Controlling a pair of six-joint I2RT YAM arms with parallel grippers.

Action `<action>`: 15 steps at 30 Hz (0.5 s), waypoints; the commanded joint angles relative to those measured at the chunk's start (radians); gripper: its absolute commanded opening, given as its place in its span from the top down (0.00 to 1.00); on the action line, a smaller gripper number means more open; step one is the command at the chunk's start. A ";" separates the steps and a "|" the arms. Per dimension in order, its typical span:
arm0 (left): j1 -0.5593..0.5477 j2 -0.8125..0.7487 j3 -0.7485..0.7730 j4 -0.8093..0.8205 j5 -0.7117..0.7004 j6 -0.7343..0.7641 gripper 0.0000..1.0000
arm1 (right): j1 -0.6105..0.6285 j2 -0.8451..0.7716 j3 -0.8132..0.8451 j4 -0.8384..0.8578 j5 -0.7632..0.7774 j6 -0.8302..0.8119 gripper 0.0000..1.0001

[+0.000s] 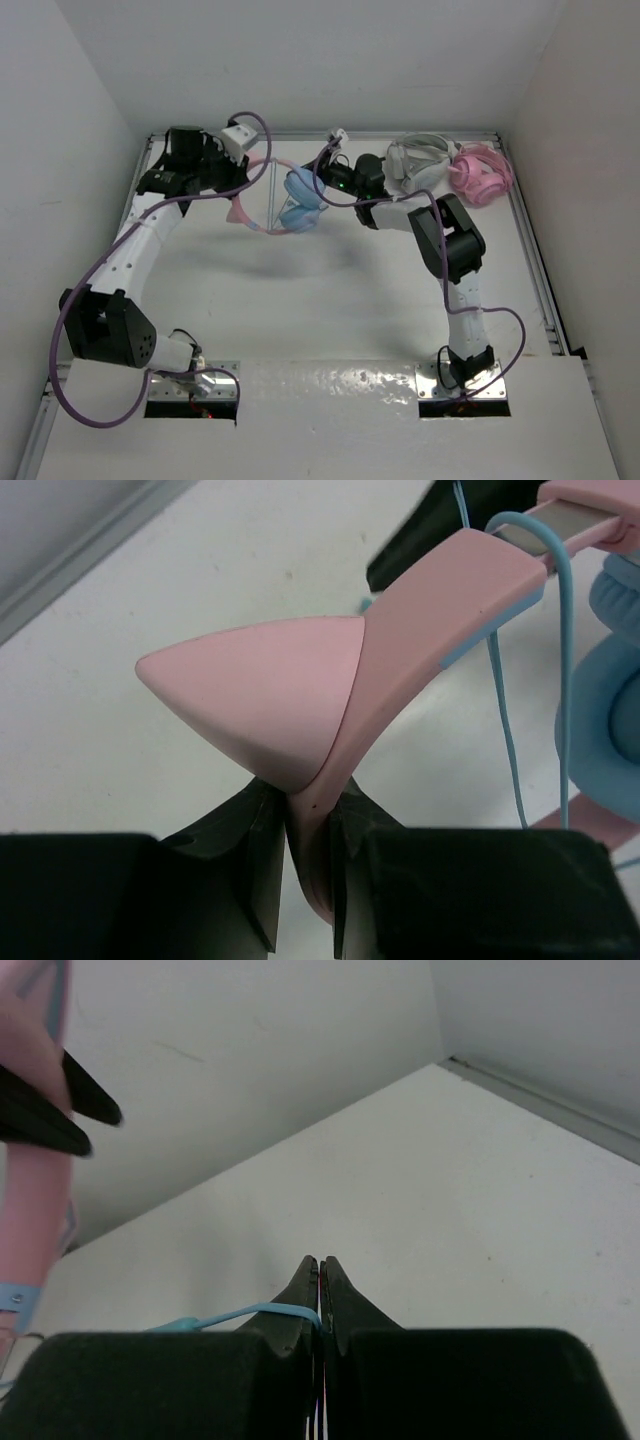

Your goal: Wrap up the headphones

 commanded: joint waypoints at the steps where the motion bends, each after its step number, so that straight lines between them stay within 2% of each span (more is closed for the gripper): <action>1: -0.041 -0.018 -0.056 -0.103 0.031 0.191 1.00 | -0.052 -0.103 0.071 -0.209 -0.031 -0.117 1.00; 5: -0.073 0.002 -0.095 -0.111 0.010 0.230 1.00 | -0.055 -0.160 0.125 -0.410 -0.101 -0.229 1.00; 8: -0.102 0.027 -0.122 -0.097 -0.074 0.251 1.00 | -0.054 -0.226 0.116 -0.515 -0.118 -0.306 1.00; 15: -0.127 0.119 -0.143 -0.071 -0.194 0.296 1.00 | -0.048 -0.350 0.166 -0.811 -0.053 -0.475 1.00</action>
